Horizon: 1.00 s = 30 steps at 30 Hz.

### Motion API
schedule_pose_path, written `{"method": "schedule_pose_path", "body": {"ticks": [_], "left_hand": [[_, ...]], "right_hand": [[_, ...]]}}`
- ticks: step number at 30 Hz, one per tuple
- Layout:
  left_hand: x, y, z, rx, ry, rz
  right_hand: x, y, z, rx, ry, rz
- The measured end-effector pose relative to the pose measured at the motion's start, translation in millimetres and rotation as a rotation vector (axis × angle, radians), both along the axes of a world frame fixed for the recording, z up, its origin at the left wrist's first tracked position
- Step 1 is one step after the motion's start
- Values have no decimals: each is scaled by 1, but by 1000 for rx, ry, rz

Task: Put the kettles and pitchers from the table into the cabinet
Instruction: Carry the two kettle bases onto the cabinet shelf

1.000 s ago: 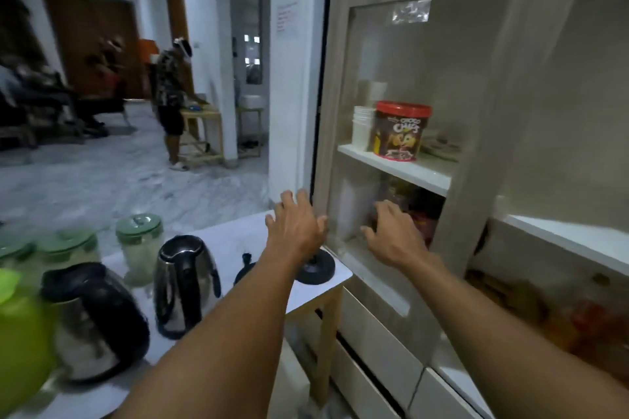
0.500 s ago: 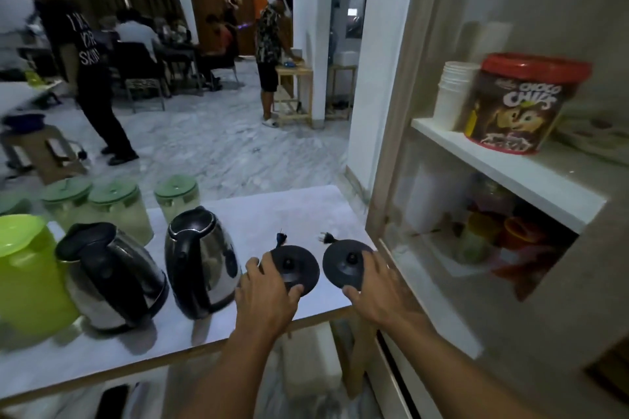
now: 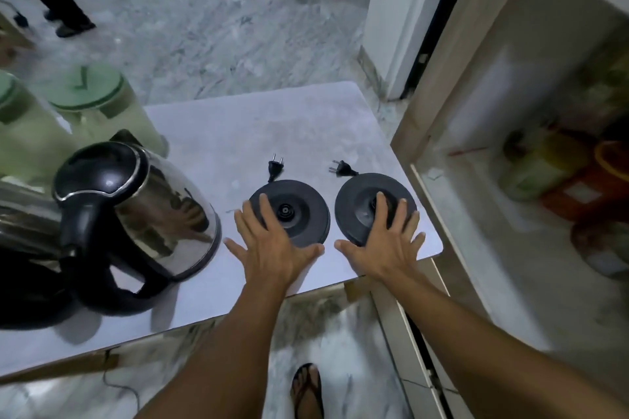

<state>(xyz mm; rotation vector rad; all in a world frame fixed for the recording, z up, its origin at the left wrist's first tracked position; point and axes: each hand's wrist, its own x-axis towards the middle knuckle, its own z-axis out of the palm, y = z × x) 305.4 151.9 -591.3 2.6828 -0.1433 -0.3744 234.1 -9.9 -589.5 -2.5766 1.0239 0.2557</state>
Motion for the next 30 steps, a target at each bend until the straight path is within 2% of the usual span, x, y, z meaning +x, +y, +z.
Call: {"method": "schedule_pose_path", "body": {"ticks": [4, 18, 30], "left_hand": [[7, -11, -7, 16, 61, 15], [-4, -9, -9, -44, -61, 101], [-64, 11, 55, -110, -225, 74]], "right_hand": [[12, -1, -14, -45, -85, -55], [2, 2, -16, -72, -374, -138], [-72, 23, 37, -145, -487, -111]]}}
